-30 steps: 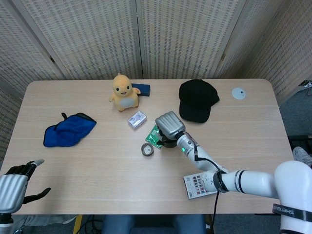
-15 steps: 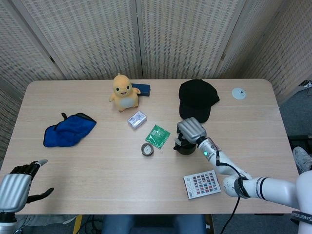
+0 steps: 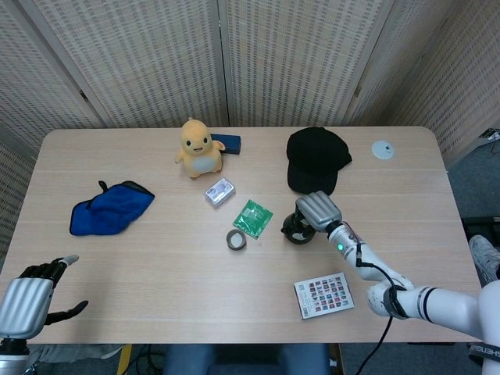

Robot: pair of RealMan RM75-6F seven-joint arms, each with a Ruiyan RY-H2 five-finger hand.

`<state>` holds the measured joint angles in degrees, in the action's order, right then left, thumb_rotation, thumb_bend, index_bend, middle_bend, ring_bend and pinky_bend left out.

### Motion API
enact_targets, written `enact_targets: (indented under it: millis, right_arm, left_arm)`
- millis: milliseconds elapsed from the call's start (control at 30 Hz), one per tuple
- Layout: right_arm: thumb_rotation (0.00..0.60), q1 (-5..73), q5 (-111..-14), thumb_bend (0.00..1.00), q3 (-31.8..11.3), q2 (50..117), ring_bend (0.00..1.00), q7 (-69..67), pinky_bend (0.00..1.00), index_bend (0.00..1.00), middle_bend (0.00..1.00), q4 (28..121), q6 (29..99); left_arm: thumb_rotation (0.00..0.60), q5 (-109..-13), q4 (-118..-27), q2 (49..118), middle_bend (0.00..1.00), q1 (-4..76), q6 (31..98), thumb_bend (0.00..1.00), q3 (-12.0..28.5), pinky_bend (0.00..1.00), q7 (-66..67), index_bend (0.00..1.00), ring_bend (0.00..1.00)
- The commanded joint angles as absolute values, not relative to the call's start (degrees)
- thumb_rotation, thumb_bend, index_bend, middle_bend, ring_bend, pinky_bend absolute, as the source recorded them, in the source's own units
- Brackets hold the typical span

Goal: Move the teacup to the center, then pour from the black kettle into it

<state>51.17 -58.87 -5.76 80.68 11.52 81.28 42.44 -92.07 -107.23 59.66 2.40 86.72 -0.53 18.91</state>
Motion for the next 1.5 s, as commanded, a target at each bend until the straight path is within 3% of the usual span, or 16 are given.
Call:
enact_targets:
  millis: [33, 600, 933, 1133, 1500]
  right_arm:
    - [0.493, 50.9, -59.2, 0.00, -5.3, 80.7, 0.93, 12.6, 0.45, 1.00, 1.00, 80.7, 42.7]
    - [0.493, 50.3, -59.7, 0.00, -3.8, 83.2, 0.92, 17.2, 0.43, 1.00, 0.99, 77.8, 42.8]
    - [0.493, 49.5, -59.1, 0.00, -3.5, 84.6, 0.86, 19.3, 0.36, 1.00, 0.94, 76.8, 43.3]
    - [0.494, 49.2, -57.9, 0.00, -3.8, 84.5, 0.74, 19.9, 0.27, 0.85, 0.83, 77.3, 43.3]
    - [0.494, 48.5, -56.0, 0.00, -4.4, 82.9, 0.35, 21.1, 0.26, 0.49, 0.43, 80.0, 44.4]
  left_arm:
    - [0.476, -92.0, -107.2, 59.7, 0.31, 2.5, 86.5, 0.13, -0.5, 0.36, 19.0, 0.24, 0.38]
    - [0.470, -92.1, -107.1, 60.1, 0.31, 2.9, 86.3, 0.13, -0.5, 0.36, 19.3, 0.24, 0.38]
    - [0.474, -92.1, -107.0, 60.0, 0.31, 2.8, 86.5, 0.13, -0.5, 0.36, 19.2, 0.24, 0.38]
    - [0.472, -92.2, -107.0, 59.9, 0.31, 2.8, 86.6, 0.13, -0.7, 0.36, 19.1, 0.24, 0.38]
    - [0.474, -92.4, -107.1, 59.7, 0.31, 2.7, 87.0, 0.13, -0.7, 0.36, 18.9, 0.24, 0.38]
